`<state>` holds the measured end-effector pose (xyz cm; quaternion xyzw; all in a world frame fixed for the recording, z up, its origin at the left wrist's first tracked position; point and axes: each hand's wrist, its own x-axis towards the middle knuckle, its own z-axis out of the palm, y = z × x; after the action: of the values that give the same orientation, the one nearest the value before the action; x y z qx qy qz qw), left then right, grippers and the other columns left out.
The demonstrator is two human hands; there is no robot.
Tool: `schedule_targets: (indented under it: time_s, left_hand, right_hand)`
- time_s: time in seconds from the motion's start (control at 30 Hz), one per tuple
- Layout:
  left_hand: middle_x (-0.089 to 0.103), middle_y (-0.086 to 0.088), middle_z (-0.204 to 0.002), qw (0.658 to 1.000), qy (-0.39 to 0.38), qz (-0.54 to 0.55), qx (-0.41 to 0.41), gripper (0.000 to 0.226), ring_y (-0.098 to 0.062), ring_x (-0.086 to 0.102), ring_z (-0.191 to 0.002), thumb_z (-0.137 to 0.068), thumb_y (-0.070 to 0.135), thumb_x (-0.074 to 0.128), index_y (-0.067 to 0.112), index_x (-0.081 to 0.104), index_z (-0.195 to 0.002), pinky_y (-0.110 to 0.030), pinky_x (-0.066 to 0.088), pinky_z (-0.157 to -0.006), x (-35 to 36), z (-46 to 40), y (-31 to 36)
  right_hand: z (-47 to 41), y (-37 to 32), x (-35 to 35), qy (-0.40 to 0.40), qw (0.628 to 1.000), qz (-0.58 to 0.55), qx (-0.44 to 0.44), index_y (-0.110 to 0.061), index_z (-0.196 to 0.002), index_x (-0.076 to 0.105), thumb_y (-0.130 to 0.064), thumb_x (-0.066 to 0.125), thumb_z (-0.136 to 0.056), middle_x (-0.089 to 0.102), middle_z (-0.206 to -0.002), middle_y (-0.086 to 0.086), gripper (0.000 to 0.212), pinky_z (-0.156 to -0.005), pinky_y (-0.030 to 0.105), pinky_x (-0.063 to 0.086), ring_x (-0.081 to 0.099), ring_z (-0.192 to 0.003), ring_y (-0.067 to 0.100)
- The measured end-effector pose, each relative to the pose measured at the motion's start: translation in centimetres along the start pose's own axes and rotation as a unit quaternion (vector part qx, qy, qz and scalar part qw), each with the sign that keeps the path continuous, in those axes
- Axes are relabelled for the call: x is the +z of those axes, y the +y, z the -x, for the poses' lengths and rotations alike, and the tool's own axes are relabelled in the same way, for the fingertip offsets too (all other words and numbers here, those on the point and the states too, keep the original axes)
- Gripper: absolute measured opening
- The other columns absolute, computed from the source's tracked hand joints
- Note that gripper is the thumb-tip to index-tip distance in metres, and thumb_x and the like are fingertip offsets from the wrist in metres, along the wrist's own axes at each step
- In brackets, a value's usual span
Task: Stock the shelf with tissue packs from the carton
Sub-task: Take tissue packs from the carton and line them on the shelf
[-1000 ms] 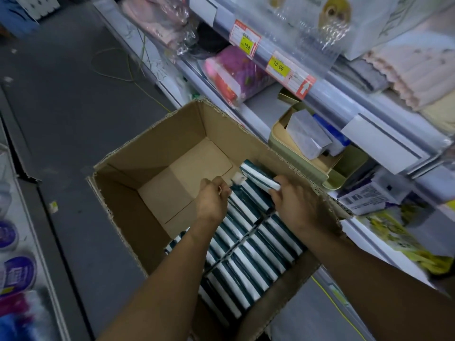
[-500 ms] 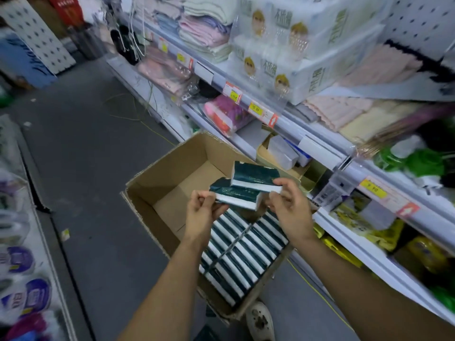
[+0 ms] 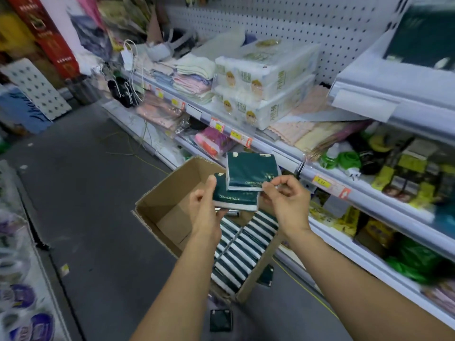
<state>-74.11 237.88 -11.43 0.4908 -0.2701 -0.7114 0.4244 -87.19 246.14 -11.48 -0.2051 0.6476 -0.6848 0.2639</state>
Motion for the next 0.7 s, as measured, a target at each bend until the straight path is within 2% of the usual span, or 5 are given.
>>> schedule_targets:
  time_s: [0.23, 0.33, 0.47, 0.6, 0.7]
  left_hand:
    - [0.062, 0.005, -0.126, 0.970, -0.153, -0.154, 0.110, 0.045, -0.021, 0.065, -0.109, -0.094, -0.003, 0.058, 0.029, 0.059, -0.125, -0.042, 0.058, -0.085, 2.1, 5.2, -0.5]
    - [0.068, 0.005, -0.123, 0.937, -0.230, -0.220, 0.142, 0.045, -0.022, 0.063, -0.116, -0.097, -0.006, 0.050, 0.032, 0.074, -0.105, -0.039, 0.054, -0.093, 4.2, 8.3, -1.5]
    - [0.074, -0.006, -0.104, 0.918, -0.229, -0.312, 0.091, 0.039, -0.027, 0.067, -0.094, -0.095, 0.008, 0.050, 0.027, 0.081, -0.081, -0.043, 0.054, -0.088, 8.3, 13.5, -4.2]
    - [0.076, -0.008, -0.101, 0.891, -0.300, -0.339, 0.020, 0.053, -0.028, 0.071, -0.097, -0.081, 0.071, 0.058, 0.024, 0.081, -0.090, -0.044, 0.053, -0.089, 12.5, 20.4, -7.8]
    - [0.077, -0.005, -0.096, 0.856, -0.384, -0.345, 0.022, 0.047, -0.017, 0.074, -0.084, -0.077, 0.058, 0.070, 0.015, 0.077, -0.094, -0.029, 0.055, -0.070, 15.4, 26.2, -10.7]
  right_hand:
    - [3.3, -3.9, -8.4, 0.000, 0.999, -0.013, -0.034, -0.009, -0.071, 0.039, -0.009, 0.068, -0.090, 0.040, -0.072, 0.019, 0.034, -0.067, 0.053, 0.054, 0.051, -0.073, 0.023]
    - [4.6, -6.4, -13.1, -0.007, 0.999, 0.019, -0.029, -0.012, -0.074, 0.040, 0.003, 0.064, -0.088, 0.043, -0.071, 0.010, 0.032, -0.050, 0.036, 0.050, 0.048, -0.063, 0.018]
    - [6.3, -9.8, -20.3, -0.059, 0.996, 0.055, -0.026, -0.017, -0.089, 0.060, 0.008, 0.060, -0.086, 0.061, -0.093, 0.002, 0.026, -0.058, 0.027, 0.045, 0.054, -0.073, 0.016]
    - [9.2, -13.2, -28.4, -0.097, 0.994, 0.059, -0.010, -0.031, -0.117, 0.067, 0.011, 0.049, -0.086, 0.067, -0.118, -0.008, 0.055, -0.075, 0.021, 0.053, 0.064, -0.100, 0.009]
    - [12.1, -14.9, -34.1, -0.079, 0.993, 0.086, -0.023, -0.041, -0.131, 0.054, 0.008, 0.056, -0.087, 0.061, -0.121, -0.003, 0.066, -0.071, 0.020, 0.052, 0.064, -0.095, 0.010]
